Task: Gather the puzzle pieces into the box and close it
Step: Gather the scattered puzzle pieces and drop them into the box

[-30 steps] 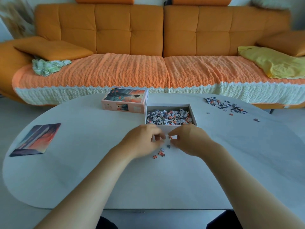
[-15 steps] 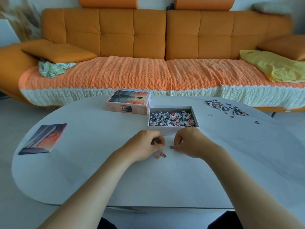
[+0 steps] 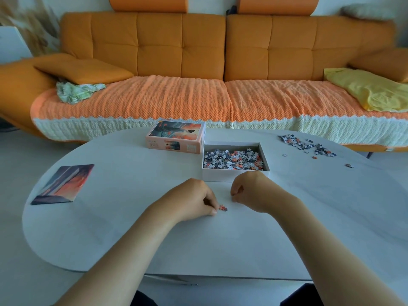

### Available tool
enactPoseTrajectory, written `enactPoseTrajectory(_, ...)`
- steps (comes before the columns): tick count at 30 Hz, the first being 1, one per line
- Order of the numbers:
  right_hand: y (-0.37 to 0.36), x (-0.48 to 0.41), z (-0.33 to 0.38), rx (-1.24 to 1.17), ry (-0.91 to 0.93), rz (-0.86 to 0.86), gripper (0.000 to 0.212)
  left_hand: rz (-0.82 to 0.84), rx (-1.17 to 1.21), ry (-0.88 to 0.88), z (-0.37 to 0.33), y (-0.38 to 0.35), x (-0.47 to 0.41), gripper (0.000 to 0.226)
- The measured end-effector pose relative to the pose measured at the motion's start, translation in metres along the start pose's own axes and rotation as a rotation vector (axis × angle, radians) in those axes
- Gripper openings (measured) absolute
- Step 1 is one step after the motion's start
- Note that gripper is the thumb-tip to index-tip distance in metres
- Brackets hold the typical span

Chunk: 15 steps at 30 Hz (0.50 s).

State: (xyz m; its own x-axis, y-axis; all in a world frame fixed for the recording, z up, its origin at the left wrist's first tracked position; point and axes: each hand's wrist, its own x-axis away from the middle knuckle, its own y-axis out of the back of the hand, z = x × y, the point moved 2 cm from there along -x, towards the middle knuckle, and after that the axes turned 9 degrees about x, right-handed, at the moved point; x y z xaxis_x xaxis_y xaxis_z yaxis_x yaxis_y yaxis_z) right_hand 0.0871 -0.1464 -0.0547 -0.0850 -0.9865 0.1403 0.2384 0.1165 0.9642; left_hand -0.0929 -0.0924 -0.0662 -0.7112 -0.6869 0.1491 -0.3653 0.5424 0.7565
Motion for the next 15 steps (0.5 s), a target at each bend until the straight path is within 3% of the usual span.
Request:
enactPoseTrajectory(7,0.000,0.004,0.009,-0.196,0.070,0.015,0.013,-0.008,-0.078,-0.051,-0.001,0.003,0.005,0.005)
enactPoseTrajectory(11,-0.001,0.007,0.016,-0.140,0.089,0.099,0.027,-0.029,-0.021,-0.020,0.006,0.006,0.003,0.008)
enactPoseTrajectory(15,-0.002,0.006,0.022,-0.067,0.119,0.129,0.016,-0.112,0.043,-0.002,0.011,0.011,0.001,0.012)
